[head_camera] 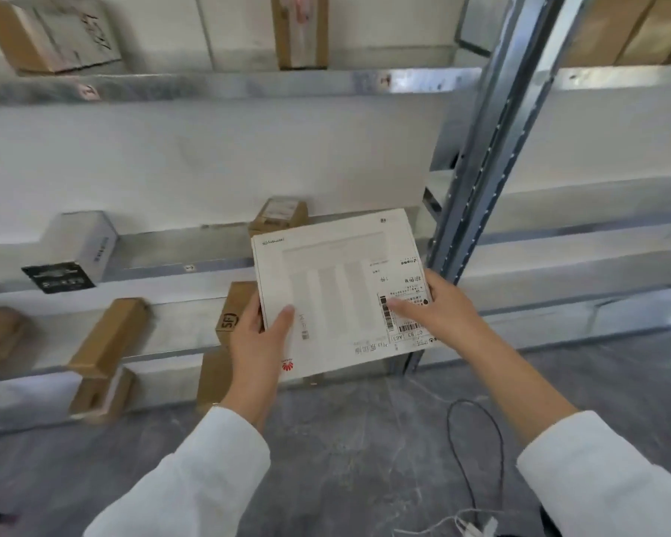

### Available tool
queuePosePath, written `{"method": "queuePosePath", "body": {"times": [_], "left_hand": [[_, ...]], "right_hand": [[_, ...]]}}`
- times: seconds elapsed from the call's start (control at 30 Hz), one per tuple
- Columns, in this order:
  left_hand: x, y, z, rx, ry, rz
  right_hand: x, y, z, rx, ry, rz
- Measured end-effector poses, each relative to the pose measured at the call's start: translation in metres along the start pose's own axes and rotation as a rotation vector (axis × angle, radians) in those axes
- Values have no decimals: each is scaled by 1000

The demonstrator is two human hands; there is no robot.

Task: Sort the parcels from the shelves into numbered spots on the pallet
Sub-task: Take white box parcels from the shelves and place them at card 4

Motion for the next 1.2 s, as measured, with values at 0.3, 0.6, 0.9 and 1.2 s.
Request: {"method": "queuePosePath", "body": {"times": [0.3, 0.6, 0.9, 1.2], "left_hand": [[173, 2, 77, -132, -21, 277], [384, 35, 111, -185, -3, 557], [560, 73, 130, -152, 25, 827], [670, 122, 124, -179, 51, 1004]], "right_hand": [[-134, -8, -151, 221, -1, -198], [-315, 33, -279, 397, 80, -468], [-486, 93, -394, 524, 77, -660], [-604, 146, -454, 595, 76, -850]]}}
Point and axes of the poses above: each hand's wrist, its own y-axis away from the middle knuckle, its own x-axis out of the back of the hand, z = x × y, the point moved 7 cm from there along -y, towards the middle knuckle, and after that the axes turned 4 degrees about y, right-handed, at the moved point
